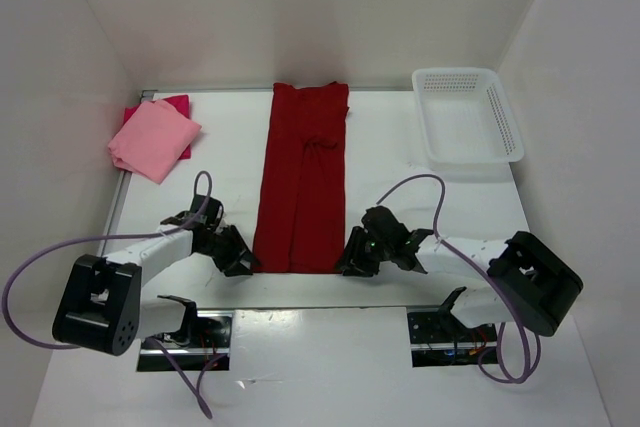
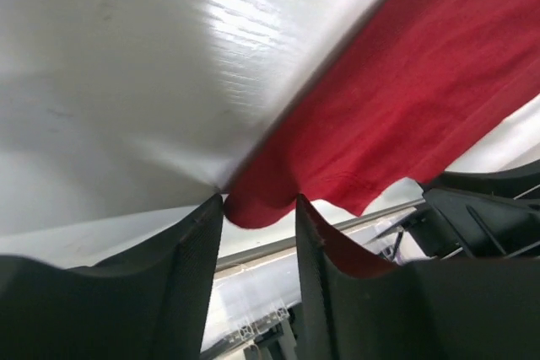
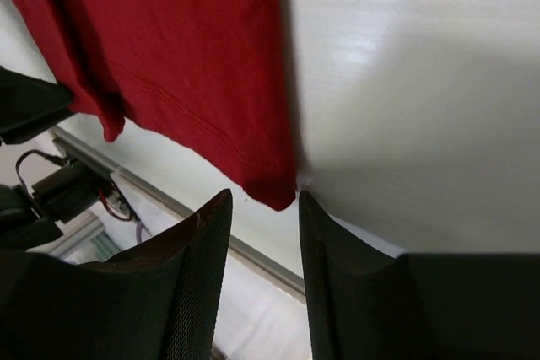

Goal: Fold and stack the t-shirts
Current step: Grab the bottom of the folded rectangular tshirt with both arms

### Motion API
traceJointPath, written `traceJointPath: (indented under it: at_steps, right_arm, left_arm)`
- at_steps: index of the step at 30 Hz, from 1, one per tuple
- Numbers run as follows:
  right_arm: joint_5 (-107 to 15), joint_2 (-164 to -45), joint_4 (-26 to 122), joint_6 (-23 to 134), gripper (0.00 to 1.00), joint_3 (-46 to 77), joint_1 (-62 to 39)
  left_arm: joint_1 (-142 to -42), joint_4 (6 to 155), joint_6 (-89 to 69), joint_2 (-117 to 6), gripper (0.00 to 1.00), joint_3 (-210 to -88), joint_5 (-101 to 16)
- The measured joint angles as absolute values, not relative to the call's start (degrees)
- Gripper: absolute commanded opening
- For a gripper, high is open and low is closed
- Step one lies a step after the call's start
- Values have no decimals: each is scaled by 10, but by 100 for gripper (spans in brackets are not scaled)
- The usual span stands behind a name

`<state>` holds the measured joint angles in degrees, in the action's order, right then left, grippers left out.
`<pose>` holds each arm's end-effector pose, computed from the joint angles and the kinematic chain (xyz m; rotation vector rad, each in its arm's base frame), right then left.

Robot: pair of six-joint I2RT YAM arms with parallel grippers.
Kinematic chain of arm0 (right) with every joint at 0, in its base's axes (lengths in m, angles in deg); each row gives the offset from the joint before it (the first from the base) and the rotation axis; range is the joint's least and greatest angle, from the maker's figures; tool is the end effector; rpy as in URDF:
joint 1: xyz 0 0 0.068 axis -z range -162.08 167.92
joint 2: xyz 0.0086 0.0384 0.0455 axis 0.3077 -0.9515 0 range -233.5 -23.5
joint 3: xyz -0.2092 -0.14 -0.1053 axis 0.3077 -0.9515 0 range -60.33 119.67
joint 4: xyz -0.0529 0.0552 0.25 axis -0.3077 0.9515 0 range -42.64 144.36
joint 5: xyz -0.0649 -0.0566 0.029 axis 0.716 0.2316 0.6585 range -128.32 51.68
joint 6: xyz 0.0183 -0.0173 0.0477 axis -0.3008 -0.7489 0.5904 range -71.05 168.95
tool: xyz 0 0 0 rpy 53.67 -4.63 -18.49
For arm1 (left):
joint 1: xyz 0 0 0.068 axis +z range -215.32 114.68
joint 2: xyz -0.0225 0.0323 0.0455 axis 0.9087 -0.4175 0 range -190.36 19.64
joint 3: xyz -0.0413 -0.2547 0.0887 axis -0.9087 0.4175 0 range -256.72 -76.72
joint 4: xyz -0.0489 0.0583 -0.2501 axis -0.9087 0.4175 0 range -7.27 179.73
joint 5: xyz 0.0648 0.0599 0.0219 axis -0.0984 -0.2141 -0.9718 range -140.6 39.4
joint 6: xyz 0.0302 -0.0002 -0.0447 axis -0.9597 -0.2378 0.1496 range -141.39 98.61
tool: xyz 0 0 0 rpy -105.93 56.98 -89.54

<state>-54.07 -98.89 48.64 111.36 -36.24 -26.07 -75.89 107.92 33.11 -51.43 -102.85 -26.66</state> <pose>0.1510 0.1591 0.1294 0.3184 2.7804 0.9899 0.1805 -0.0483 0.1325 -1.0074 2.7921 -0.8097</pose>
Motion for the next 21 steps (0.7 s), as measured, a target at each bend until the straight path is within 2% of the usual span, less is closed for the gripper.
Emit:
traceJointPath:
  at_steps: [4,5,8,9,10,13,17,21]
  right_arm:
    - [-516,-989,484,1115,39,-360,-262]
    - [-511,-988,484,1115,37,-360,-263]
    - [-497,-987,484,1115,21,-360,-263]
    - [-497,-988,484,1115,17,-360,-263]
    - [-497,-991,484,1113,9,-359,-263]
    - [-501,-1008,485,1112,2,-353,-265]
    - [-495,-990,508,1115,0,-347,-301]
    - [-499,-871,579,1145,0,-347,-356]
  left_arm:
    - [-759,1064,332,-527,37,-1028,-257]
    - [-759,1062,332,-528,29,-1028,-257]
    - [-759,1055,330,-529,19,-1025,-262]
    - [-759,1054,329,-529,13,-1024,-263]
    - [-759,1054,327,-529,10,-1024,-264]
    - [-760,1056,324,-528,2,-1024,-263]
    - [-775,1089,316,-487,0,-1024,-261]
    - [-792,1174,299,-405,0,-1044,-248]
